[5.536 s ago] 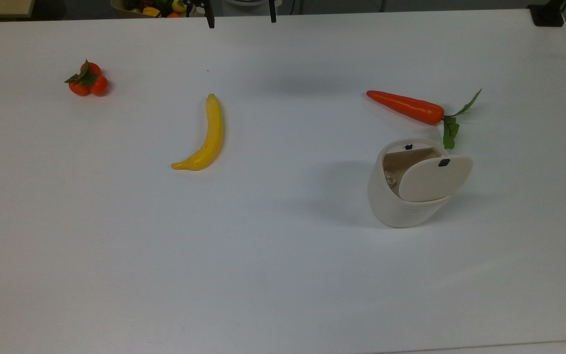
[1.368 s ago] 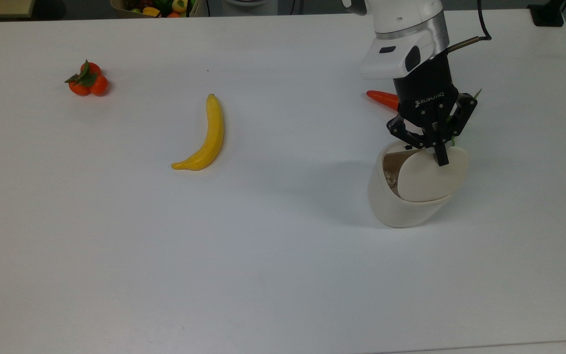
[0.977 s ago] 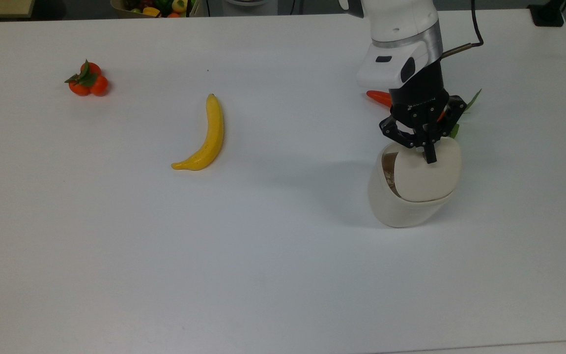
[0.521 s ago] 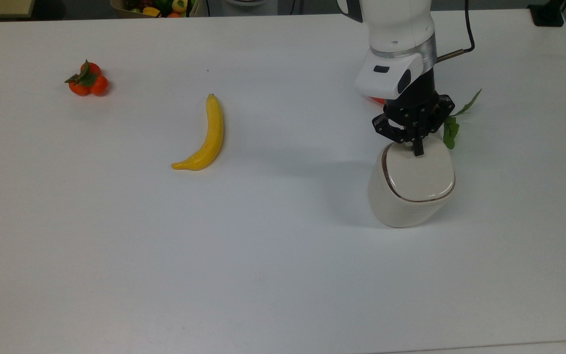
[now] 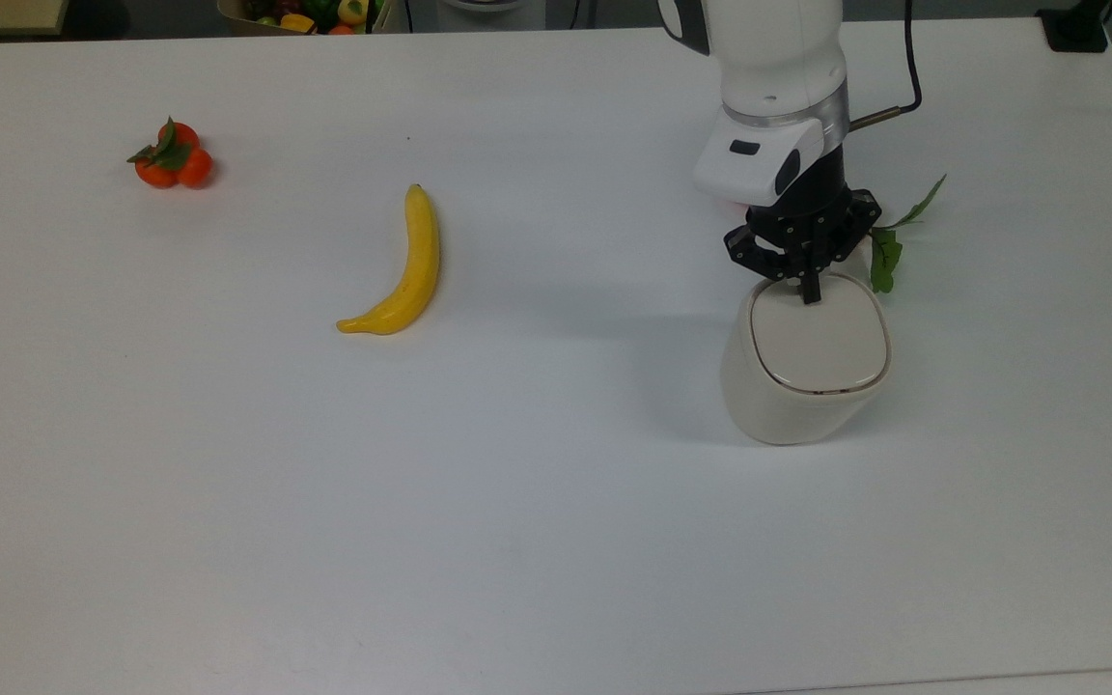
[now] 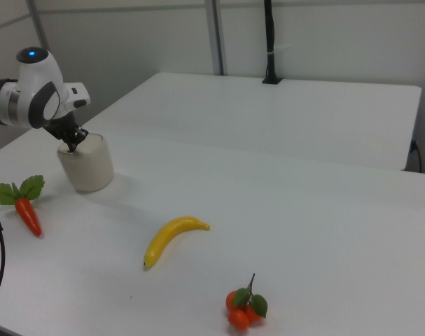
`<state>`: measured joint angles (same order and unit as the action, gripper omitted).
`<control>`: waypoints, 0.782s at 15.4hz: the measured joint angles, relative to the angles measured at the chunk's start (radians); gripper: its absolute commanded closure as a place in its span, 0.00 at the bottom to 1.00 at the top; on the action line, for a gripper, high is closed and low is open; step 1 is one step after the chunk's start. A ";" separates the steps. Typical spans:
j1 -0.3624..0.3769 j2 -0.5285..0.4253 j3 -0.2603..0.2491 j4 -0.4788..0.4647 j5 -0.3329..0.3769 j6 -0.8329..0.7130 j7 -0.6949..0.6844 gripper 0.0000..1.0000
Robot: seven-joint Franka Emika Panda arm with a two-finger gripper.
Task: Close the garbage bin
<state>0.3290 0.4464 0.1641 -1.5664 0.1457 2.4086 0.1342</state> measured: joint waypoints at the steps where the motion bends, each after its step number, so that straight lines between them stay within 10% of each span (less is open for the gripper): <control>1: 0.000 -0.001 0.000 -0.003 0.000 0.000 0.000 1.00; 12: -0.001 -0.033 0.001 -0.015 0.000 -0.046 0.000 1.00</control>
<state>0.3282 0.4130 0.1653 -1.5810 0.1455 2.3630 0.1344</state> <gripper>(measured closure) 0.991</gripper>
